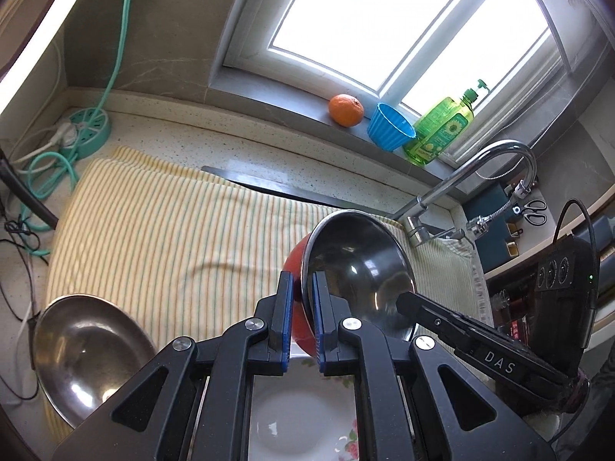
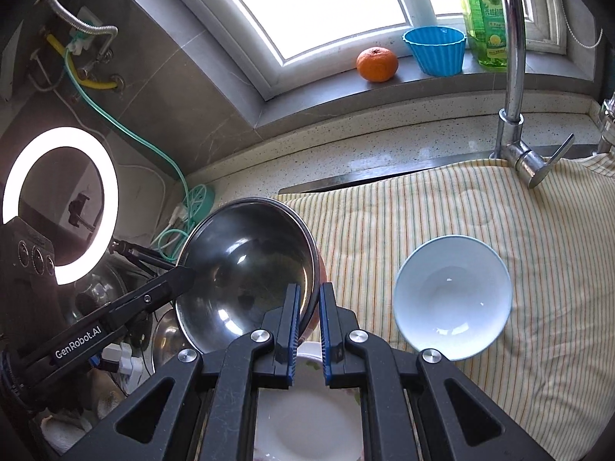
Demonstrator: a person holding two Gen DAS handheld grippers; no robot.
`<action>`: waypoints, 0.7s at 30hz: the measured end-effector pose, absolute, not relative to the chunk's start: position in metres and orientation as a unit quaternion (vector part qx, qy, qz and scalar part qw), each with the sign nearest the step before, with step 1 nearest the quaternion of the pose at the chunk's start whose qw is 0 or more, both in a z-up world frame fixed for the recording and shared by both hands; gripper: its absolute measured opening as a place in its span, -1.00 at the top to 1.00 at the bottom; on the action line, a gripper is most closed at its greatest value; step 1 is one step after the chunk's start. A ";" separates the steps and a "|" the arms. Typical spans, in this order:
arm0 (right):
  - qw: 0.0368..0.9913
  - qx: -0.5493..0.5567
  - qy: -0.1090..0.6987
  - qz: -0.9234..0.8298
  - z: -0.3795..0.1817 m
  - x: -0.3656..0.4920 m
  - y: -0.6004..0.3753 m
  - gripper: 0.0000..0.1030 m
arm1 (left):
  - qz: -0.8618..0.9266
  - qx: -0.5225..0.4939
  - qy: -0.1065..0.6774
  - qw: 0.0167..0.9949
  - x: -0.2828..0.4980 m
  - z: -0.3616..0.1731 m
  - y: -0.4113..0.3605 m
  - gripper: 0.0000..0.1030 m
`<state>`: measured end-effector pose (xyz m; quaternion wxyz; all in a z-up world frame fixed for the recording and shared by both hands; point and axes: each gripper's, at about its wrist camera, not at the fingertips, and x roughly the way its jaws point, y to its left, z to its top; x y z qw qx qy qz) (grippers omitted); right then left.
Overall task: Organize plates and bowls
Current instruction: 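Carry the red-bottomed bowl over to the plain steel bowl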
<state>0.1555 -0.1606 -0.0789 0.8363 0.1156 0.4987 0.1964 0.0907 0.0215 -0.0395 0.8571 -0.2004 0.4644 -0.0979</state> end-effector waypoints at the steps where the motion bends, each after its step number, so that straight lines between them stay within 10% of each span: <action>1: 0.836 0.113 0.499 0.199 -0.079 0.154 -0.156 0.82 | -0.095 -0.204 0.464 0.857 0.088 -0.040 0.026 0.85; 21: 0.817 0.053 0.514 0.258 -0.090 0.127 -0.056 0.82 | -0.031 -0.244 0.459 0.853 0.035 -0.054 0.109 0.85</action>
